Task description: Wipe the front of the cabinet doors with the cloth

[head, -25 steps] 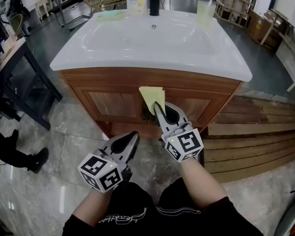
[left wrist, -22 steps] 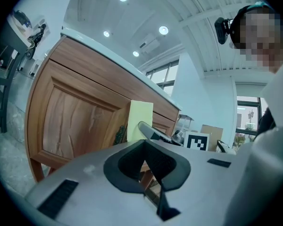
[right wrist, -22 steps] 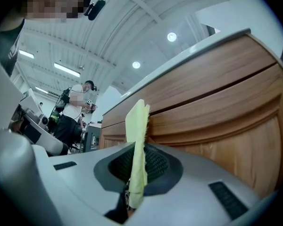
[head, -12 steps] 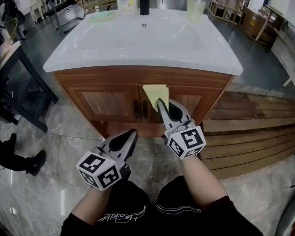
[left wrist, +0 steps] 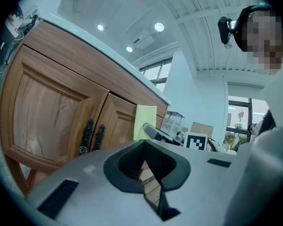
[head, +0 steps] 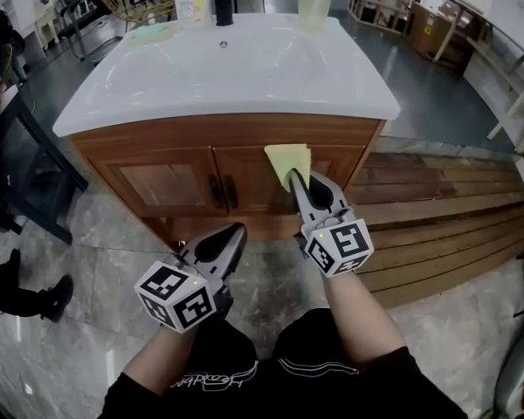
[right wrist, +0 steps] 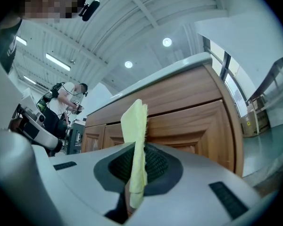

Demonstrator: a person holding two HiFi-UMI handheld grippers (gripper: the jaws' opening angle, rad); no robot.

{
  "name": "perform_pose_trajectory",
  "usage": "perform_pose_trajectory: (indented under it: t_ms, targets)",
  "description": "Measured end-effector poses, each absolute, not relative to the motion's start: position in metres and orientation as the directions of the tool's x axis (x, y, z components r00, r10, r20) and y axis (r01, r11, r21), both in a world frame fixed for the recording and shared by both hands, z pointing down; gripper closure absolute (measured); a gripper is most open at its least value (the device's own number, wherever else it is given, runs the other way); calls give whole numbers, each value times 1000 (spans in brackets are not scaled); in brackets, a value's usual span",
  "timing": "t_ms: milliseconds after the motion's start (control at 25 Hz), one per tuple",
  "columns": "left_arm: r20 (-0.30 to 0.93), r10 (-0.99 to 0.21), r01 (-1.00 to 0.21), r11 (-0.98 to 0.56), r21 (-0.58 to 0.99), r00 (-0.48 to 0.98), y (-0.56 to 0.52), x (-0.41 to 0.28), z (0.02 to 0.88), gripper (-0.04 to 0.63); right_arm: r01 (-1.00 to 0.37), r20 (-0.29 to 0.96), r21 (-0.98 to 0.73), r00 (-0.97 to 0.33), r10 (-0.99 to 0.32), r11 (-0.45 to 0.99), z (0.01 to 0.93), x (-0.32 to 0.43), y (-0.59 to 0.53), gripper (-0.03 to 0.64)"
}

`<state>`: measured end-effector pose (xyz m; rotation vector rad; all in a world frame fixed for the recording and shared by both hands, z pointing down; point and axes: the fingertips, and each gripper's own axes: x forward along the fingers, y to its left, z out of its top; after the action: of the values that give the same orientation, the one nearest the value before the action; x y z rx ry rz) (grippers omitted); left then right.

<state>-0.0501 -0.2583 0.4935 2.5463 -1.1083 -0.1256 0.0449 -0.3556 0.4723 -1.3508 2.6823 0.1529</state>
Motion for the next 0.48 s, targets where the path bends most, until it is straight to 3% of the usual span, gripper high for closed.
perform_pose_trajectory:
  t_ms: [480]
  targets:
    - [54,-688,-654,-660,370,724,-259,-20,492,590,-897,-179,30,-439,-881,441,466,136,-357,577]
